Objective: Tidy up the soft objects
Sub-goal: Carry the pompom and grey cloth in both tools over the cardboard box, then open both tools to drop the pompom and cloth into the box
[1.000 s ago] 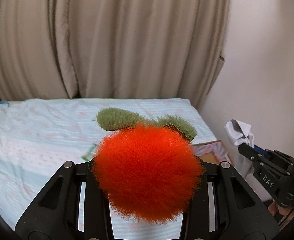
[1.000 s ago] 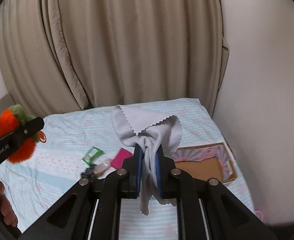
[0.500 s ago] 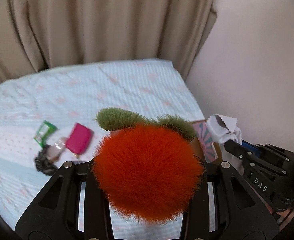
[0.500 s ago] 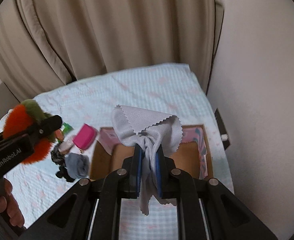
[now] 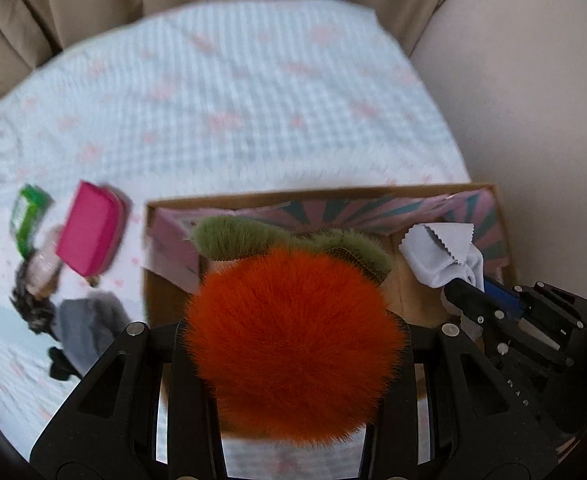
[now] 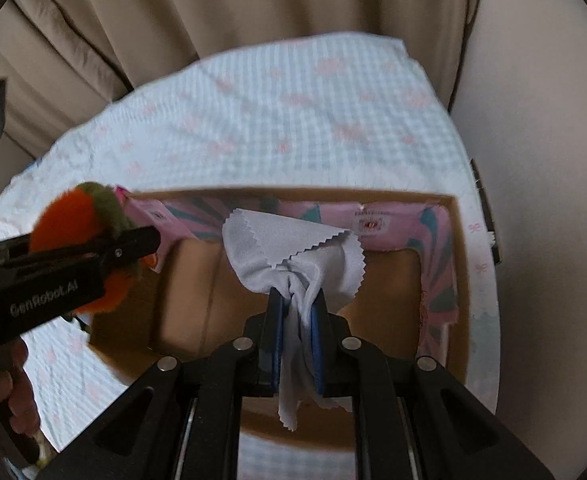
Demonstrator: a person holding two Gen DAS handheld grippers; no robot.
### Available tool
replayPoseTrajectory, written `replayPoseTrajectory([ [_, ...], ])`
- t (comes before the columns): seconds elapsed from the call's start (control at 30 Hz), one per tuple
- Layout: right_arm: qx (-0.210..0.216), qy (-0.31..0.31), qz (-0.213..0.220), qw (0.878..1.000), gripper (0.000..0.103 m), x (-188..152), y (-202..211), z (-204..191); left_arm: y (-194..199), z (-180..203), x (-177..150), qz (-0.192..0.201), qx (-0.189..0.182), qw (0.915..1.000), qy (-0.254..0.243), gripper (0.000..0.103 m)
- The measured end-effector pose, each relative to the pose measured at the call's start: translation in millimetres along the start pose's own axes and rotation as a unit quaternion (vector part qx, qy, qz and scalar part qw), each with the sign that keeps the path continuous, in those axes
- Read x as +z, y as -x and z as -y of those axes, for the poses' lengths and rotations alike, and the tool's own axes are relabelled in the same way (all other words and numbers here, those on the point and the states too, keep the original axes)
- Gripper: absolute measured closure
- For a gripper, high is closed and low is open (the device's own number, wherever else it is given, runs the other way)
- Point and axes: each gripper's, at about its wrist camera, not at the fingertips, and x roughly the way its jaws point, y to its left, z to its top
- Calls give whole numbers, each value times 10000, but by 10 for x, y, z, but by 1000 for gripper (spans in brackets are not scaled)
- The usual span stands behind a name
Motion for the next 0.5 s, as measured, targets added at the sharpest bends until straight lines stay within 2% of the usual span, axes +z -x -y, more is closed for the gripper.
replayPoseTrajectory([
  [0.13, 96, 168, -292, 9994, 92, -46, -232, 45, -290, 25, 17, -398, 51, 9992, 39, 72],
  [0.27, 136, 287, -489, 9983, 92, -68, -402, 58, -430, 32, 56, -601, -38, 9980, 176, 69],
  [0.3, 110, 312, -511, 9981, 91, -67, -438, 56, -446, 38, 73, -622, -43, 9979, 194, 58],
  [0.33, 86, 361, -565, 9977, 89, -60, -483, 47, -452, 48, 90, -640, -36, 9978, 190, 31],
  [0.37, 50, 420, -627, 9971, 74, -59, -523, 41, -464, 62, 116, -657, 33, 9977, 174, 15],
  [0.4, -9, 501, -738, 9960, 38, -68, -578, 30, -453, 69, 133, -614, 125, 9979, 155, 1],
  [0.43, 8, 527, -831, 9951, 15, -83, -609, 34, -427, 74, 143, -542, 158, 9983, 139, 0],
  [0.47, 169, 519, -905, 9944, 2, -108, -631, 41, -415, 73, 148, -526, 151, 9984, 127, 0],
  [0.5, 421, 479, -944, 9935, 1, -131, -641, 35, -419, 70, 151, -563, 138, 9982, 124, 0],
])
